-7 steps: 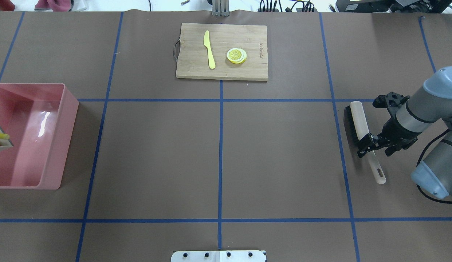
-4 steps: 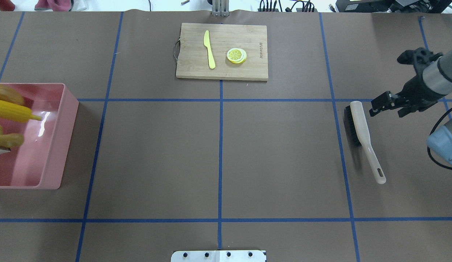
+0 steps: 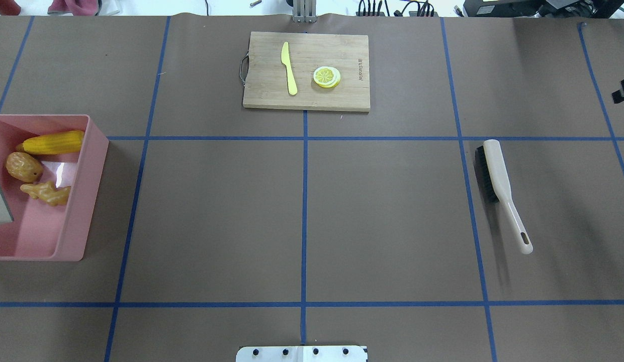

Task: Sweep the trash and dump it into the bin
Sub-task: 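Tip the dustpan into the pink bin with the left gripper while the right arm retracts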

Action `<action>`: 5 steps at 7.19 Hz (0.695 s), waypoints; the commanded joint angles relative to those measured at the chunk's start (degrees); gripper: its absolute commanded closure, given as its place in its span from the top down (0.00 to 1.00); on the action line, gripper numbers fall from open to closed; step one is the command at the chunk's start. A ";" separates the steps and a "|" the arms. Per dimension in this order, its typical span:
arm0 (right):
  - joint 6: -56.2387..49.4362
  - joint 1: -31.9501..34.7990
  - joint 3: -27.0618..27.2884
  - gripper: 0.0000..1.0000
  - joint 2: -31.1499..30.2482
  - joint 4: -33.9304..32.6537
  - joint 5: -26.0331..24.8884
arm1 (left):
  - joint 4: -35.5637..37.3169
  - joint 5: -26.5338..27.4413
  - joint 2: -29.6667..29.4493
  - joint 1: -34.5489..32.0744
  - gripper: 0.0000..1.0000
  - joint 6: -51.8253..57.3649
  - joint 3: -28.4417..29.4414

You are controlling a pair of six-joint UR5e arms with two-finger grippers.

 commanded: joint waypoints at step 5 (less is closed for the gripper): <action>-11.02 4.97 -5.73 1.00 -5.47 -2.61 -1.05 | -23.36 -10.48 -8.64 9.83 0.00 -8.40 3.60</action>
